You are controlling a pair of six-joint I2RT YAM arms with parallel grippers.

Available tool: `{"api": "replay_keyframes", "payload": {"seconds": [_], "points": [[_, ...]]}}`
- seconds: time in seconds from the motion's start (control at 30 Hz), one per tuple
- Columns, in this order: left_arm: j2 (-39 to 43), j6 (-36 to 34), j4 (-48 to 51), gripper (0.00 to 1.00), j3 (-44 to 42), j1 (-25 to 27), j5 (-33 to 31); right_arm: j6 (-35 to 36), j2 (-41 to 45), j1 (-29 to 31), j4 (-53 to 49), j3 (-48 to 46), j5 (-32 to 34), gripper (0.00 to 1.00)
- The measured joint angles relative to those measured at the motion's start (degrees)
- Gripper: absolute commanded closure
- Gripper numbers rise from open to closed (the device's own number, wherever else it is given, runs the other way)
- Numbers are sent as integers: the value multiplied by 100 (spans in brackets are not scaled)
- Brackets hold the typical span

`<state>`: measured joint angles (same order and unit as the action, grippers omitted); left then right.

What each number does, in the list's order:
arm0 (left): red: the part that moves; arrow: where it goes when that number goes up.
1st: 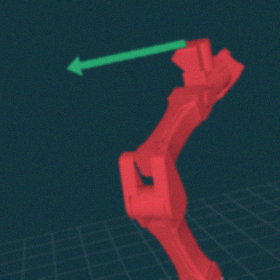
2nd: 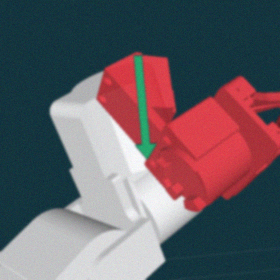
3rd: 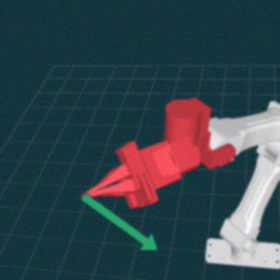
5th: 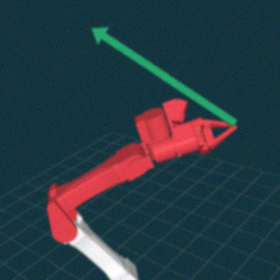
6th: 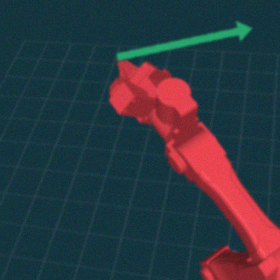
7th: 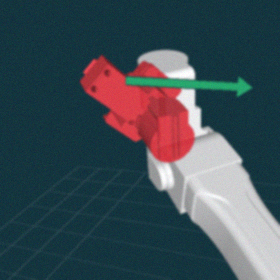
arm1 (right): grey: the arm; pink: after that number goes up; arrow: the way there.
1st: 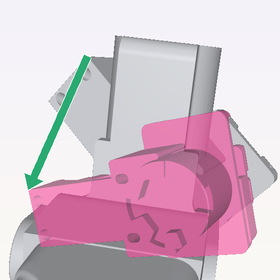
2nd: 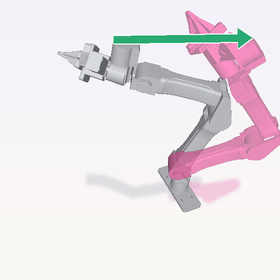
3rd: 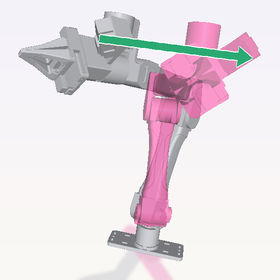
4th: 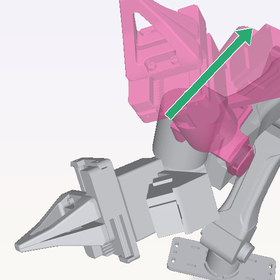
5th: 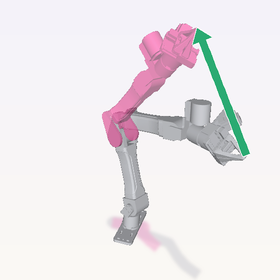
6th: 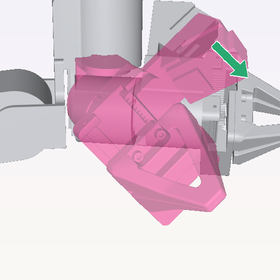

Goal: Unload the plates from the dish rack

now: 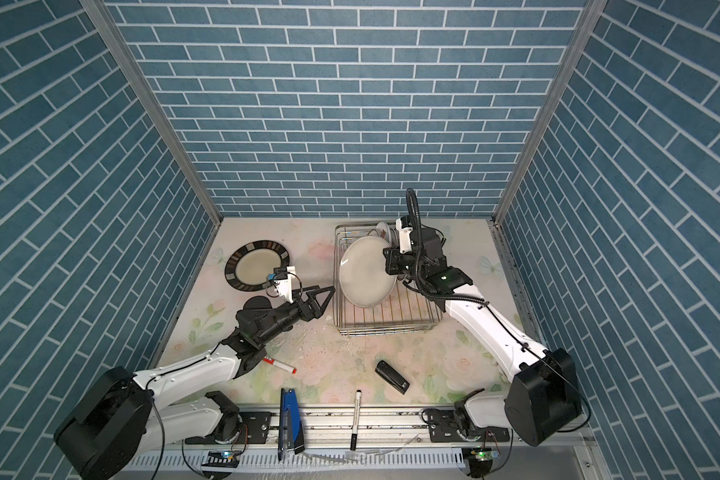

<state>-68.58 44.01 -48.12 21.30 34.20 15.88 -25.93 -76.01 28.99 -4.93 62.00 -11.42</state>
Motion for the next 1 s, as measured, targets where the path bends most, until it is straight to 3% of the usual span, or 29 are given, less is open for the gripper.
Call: {"api": "replay_keyframes", "payload": {"seconds": [0.27,0.4,0.77,1.0], "points": [[-551,426,-782,1,-11,249,7,-824,76,-321,1036,-428,-1311,100],[-708,621,-1180,19,9,334,-22,-1139,76,-352,1488,-614,-1694,100],[-837,1217,-1838,68,4,479,-459,-1329,68,-350,1873,-765,-1895,100],[-894,1403,-1624,76,85,476,-531,-1270,26,-350,1971,-765,-1910,100]]}}
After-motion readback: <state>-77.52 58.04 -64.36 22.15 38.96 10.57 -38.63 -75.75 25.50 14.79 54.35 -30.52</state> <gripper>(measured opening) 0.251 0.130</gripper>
